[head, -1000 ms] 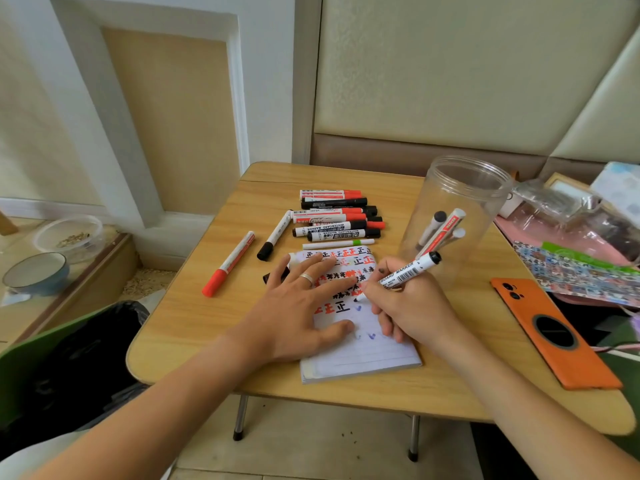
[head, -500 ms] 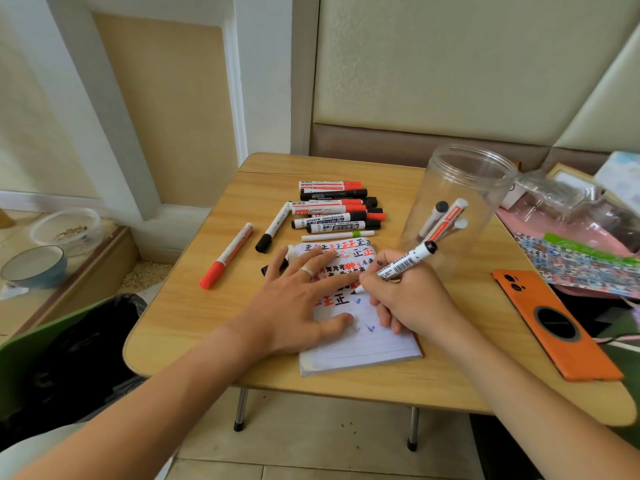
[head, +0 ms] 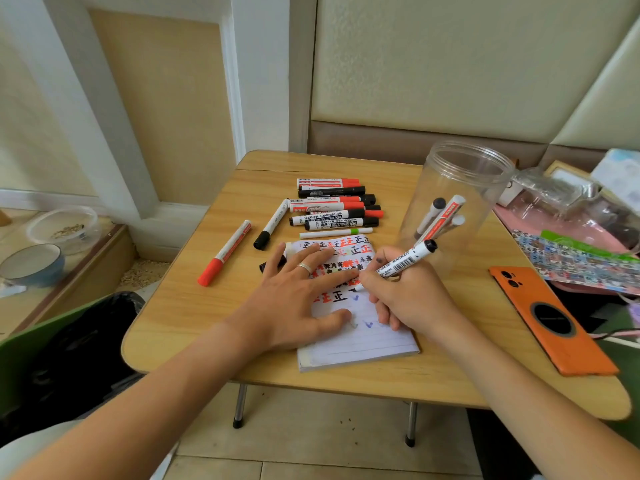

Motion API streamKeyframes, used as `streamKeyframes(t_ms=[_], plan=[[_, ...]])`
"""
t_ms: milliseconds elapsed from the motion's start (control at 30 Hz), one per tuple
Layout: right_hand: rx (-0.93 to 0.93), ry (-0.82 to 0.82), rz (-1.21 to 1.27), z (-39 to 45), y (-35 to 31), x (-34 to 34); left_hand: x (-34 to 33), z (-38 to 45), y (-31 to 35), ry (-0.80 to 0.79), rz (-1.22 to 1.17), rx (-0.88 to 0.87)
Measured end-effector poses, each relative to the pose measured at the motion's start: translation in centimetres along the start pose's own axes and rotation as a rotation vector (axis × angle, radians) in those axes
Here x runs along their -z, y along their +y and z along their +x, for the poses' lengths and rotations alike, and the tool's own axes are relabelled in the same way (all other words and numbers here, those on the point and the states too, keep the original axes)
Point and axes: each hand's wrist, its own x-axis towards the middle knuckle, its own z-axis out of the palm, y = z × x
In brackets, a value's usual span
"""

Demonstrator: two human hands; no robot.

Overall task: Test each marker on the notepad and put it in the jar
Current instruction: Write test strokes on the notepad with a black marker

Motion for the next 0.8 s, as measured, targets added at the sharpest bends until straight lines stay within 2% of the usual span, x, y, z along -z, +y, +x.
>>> streamKeyframes(t_ms=[800], plan=[[-0.03,0.026,0.046,0.18,0.13,-0.07,-0.03,0.03,0.0,0.011,-0.007,-0.005]])
